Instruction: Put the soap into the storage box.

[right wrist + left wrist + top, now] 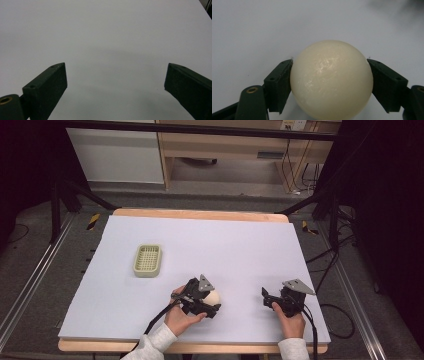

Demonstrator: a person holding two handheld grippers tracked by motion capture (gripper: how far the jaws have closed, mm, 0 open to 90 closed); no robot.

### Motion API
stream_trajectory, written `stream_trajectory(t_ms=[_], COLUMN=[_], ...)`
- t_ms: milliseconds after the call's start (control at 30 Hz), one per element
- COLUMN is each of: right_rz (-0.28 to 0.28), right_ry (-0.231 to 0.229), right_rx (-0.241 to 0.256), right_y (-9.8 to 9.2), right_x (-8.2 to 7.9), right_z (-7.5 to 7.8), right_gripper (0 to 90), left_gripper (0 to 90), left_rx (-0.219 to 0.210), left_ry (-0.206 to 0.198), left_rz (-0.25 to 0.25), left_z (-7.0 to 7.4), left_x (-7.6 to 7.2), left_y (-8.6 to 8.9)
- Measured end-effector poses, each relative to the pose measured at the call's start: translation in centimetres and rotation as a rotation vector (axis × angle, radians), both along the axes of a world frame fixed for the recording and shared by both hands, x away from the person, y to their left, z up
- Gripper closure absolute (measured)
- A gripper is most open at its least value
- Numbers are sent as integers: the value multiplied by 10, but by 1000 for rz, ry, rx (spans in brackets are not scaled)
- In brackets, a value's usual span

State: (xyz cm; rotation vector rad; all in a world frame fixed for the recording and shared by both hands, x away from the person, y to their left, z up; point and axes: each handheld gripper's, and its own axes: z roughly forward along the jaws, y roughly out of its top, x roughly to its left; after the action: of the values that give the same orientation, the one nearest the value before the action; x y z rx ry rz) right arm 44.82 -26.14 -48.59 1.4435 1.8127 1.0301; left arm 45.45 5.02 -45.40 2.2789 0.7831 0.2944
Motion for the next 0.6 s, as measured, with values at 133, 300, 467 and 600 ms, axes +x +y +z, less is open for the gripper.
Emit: stream_trajectory(t_ms=[133,300,467,600], right_rz=[0,-1,-1,-1], right_ry=[0,0,-1,0], right_rx=[0,-1,-1,-1], right_y=[0,0,0,0], right_x=[0,0,0,0], right_z=[0,0,0,0], right_gripper=[48,48,48,48], left_gripper=[241,241,241,241], left_rx=[-3,3,-5,-3], left_ry=[-3,-5,-6,-13], left_rz=[4,8,23,24], left_z=[4,8,13,16], left_x=[-1,0,2,3], left_y=[6,14,22,25])
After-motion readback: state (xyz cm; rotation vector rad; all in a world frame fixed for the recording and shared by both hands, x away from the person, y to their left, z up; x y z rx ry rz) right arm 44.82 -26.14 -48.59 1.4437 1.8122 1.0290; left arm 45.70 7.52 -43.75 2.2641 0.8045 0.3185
